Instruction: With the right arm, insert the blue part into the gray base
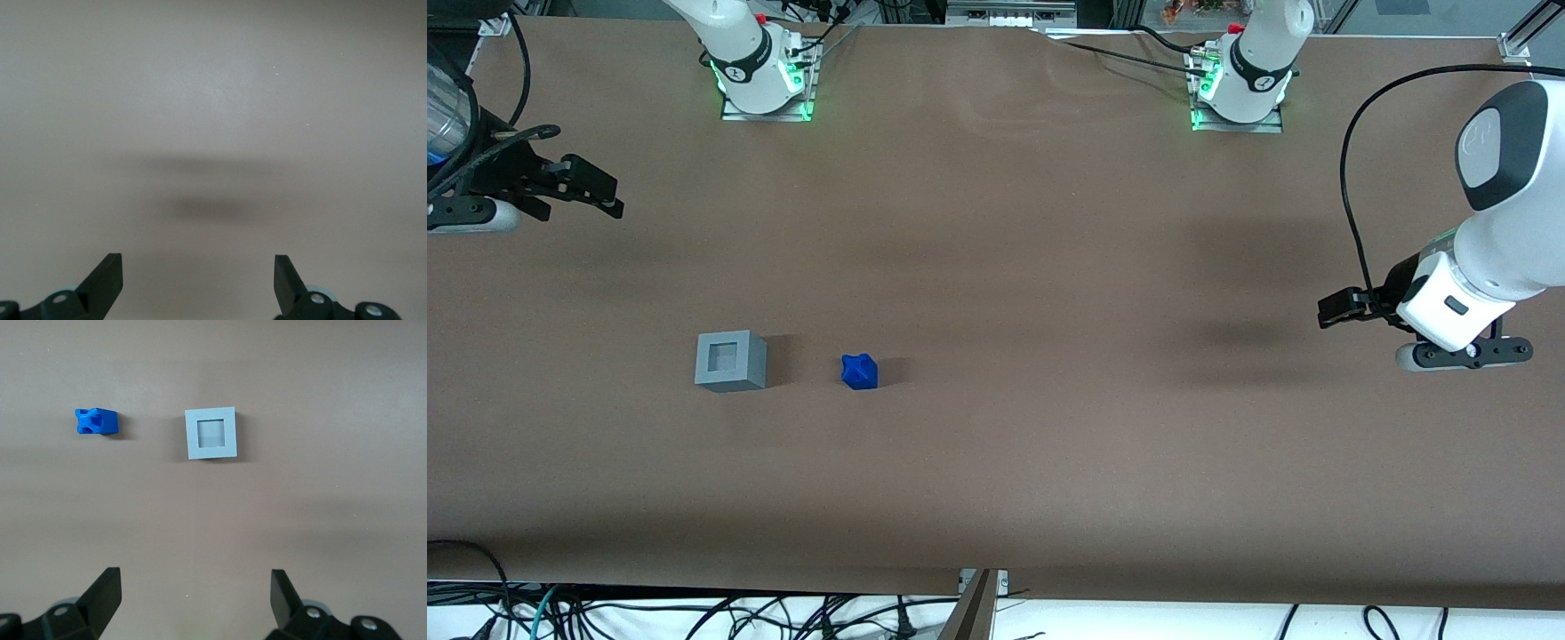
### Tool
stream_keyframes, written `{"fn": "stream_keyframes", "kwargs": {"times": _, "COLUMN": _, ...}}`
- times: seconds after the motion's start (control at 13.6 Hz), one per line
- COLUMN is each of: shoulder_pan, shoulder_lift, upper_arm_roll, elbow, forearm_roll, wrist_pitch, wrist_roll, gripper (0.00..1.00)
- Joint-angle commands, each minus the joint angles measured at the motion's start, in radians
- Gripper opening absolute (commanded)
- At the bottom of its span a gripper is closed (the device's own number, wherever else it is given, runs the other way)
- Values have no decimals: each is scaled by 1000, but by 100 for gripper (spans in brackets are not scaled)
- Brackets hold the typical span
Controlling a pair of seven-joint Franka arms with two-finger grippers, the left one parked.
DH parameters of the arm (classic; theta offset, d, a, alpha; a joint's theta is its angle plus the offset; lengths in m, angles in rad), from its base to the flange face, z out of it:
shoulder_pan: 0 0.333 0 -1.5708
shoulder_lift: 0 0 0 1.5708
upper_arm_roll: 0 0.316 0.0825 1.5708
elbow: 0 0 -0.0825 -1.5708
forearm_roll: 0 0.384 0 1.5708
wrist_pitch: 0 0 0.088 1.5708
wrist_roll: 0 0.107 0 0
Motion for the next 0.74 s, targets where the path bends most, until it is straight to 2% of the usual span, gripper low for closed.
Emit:
{"fn": "stream_keyframes", "kwargs": {"times": 0.0, "shoulder_pan": -13, "shoulder_lift": -2, "upper_arm_roll": 10, "elbow": 8, "forearm_roll": -2, "wrist_pitch": -2, "wrist_roll": -9, "gripper": 99}}
{"fn": "stream_keyframes", "kwargs": {"times": 0.66, "shoulder_pan": -16, "shoulder_lift": -5, "upper_arm_roll": 2, "elbow": 4, "forearm_roll": -1, "wrist_pitch": -16, "wrist_roll": -44, "gripper": 99}}
